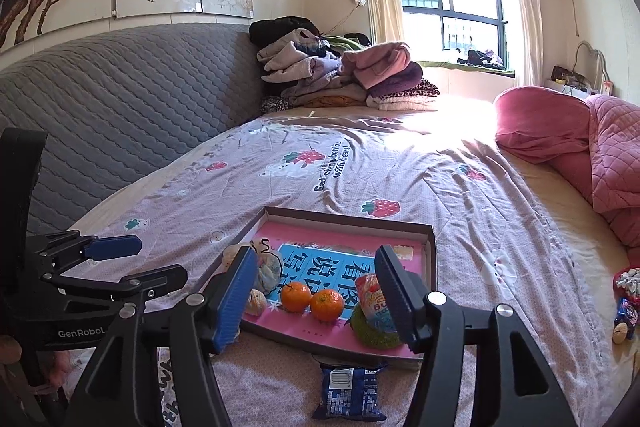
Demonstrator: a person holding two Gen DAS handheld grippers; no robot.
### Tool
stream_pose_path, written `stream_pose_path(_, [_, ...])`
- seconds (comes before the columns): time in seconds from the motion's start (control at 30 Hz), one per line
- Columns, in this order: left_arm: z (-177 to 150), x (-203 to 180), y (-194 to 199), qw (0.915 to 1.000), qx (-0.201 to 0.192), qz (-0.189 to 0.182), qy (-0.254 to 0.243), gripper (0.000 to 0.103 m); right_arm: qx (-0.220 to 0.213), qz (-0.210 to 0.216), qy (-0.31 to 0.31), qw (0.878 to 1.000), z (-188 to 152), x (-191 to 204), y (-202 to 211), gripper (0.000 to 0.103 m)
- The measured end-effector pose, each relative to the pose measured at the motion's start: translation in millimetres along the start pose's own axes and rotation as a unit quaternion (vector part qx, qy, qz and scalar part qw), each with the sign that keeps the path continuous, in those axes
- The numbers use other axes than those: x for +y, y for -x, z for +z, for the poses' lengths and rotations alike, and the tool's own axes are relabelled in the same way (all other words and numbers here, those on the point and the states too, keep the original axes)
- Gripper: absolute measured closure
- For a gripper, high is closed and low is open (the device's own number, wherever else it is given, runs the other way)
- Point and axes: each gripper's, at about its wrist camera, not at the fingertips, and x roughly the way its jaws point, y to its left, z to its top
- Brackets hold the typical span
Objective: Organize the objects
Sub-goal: 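Withdraw both open tools from the tray toward the bun and blue packet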
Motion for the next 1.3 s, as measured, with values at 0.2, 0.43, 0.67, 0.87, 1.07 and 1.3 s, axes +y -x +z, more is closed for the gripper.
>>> stream_pose_path(0.2, [-5.5,-3.0,10.2,0.9999,-0.007,-0.006,0.005,0.029,-0.001,-0.006,0.0,1.0,-3.7,1.0,9.2,0.037])
stream_pose_path(0.43, [-13.4,-8.6,20.0,0.9999,-0.014,0.0,0.001,0.029,-0.011,-0.002,0.0,1.0,-9.9,4.8,23.0,0.036])
stream_pose_path(0.67, [-25.4,-8.6,26.7,0.9999,-0.013,-0.002,0.003,0.029,-0.013,-0.009,0.007,1.0,-19.6,7.7,34.1,0.035])
stream_pose_path(0.87, [-37.0,-5.4,31.7,0.9998,-0.015,-0.002,0.011,0.029,-0.024,-0.03,0.027,0.999,-29.8,13.4,44.5,0.035])
stream_pose_path(1.07, [-51.8,0.1,32.4,0.9997,-0.011,-0.002,0.024,0.029,-0.037,-0.033,0.023,0.998,-42.8,12.4,54.6,0.034])
stream_pose_path(1.3, [-70.7,3.8,29.2,0.9993,-0.007,-0.002,0.036,0.028,-0.024,-0.046,0.005,0.999,-61.7,0.9,51.4,0.034])
